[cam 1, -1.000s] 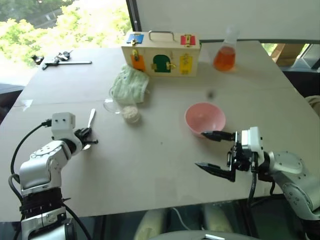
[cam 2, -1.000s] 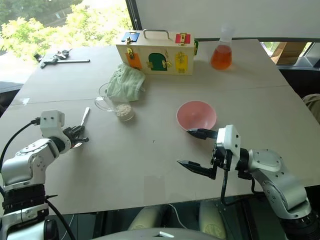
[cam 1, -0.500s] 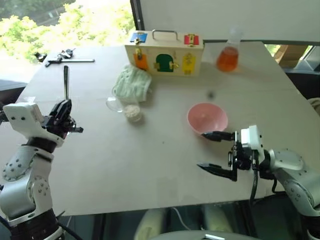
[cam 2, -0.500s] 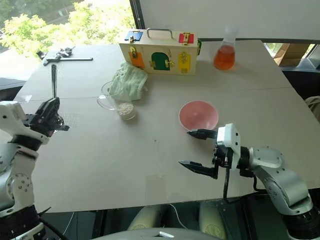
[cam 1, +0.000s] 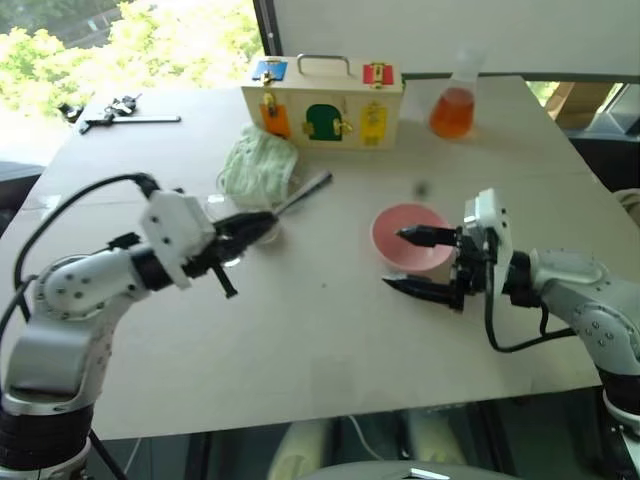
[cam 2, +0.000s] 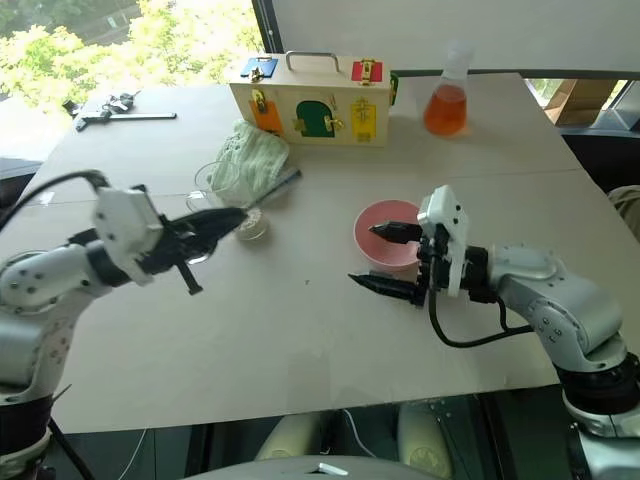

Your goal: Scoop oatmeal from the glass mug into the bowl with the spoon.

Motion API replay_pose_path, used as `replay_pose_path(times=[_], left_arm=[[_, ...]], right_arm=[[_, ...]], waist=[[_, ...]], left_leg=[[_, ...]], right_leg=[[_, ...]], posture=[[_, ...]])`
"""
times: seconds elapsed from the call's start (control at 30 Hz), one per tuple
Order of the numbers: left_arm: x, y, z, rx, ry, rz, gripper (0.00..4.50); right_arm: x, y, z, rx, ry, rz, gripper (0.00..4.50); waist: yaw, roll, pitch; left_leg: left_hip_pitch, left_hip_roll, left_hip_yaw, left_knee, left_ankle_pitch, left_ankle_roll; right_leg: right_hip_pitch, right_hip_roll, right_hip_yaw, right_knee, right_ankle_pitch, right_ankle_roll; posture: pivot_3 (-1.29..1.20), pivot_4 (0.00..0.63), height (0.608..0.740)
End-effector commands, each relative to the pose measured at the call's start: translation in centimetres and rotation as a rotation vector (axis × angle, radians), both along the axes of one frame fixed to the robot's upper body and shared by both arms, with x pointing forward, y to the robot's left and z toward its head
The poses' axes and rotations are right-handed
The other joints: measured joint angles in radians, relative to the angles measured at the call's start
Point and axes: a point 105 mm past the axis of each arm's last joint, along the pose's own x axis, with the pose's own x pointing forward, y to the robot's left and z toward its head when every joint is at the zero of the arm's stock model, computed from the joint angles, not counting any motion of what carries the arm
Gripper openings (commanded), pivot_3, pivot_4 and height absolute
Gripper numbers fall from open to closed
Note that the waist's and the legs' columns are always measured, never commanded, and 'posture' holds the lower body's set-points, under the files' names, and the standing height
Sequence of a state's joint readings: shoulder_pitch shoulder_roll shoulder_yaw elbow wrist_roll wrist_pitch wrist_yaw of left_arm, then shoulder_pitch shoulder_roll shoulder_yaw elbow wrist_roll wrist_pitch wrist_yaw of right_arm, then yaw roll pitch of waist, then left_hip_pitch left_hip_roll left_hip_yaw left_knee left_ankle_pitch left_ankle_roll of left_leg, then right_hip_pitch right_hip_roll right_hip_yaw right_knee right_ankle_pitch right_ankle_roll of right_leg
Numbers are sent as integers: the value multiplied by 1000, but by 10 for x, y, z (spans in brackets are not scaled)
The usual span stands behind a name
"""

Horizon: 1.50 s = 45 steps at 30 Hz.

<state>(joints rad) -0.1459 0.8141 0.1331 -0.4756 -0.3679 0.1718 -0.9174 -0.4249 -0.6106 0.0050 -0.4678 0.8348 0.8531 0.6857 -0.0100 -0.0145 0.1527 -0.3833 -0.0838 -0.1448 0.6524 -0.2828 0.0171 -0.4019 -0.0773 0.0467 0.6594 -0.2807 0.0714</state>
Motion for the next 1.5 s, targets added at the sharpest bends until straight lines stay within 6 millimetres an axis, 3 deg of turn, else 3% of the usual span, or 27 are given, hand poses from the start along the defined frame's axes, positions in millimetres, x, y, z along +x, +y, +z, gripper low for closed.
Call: replay_pose_path(times=[0.03,0.23,0.6,0.83,1.0,1.2,1.5], left_arm=[[-2,-30,-2,11,-80,-145,42],[3,-53,-8,-7,-119,-254,42],[28,-50,6,82,-471,-164,42],[31,-48,3,73,-468,-156,42],[31,-47,3,28,-434,-132,0],[29,-51,3,-2,-414,-131,0],[25,-53,2,-31,-369,-141,0]], right_arm=[[-2,5,1,57,100,13,4500],[6,16,7,131,165,-23,4500],[9,15,20,270,246,-92,4500],[13,12,25,288,241,-109,4500],[11,15,27,293,232,-95,2957],[11,20,28,307,232,-88,31],[10,23,33,338,234,-74,31]], waist=[[4,0,0],[-7,0,0],[-6,0,0],[-9,0,0],[-9,0,0],[-9,1,0],[-10,1,0]], left_leg=[[-1,0,0,0,0,0],[-5,-1,1,1,0,0],[-11,-1,-1,9,1,0],[-12,-1,-1,12,0,0],[-12,-1,-1,14,0,0],[-12,-1,0,17,1,0],[-12,-1,0,17,1,0]], right_leg=[[0,0,0,0,0,0],[-5,0,1,2,0,0],[-9,1,-1,5,0,0],[-10,1,-1,8,0,0],[-10,1,0,10,0,0],[-11,1,0,14,0,0],[-12,2,1,17,0,0]], posture=[[0,150,740],[0,150,740],[0,150,740],[0,150,740],[0,150,740],[0,150,740],[0,150,740]])
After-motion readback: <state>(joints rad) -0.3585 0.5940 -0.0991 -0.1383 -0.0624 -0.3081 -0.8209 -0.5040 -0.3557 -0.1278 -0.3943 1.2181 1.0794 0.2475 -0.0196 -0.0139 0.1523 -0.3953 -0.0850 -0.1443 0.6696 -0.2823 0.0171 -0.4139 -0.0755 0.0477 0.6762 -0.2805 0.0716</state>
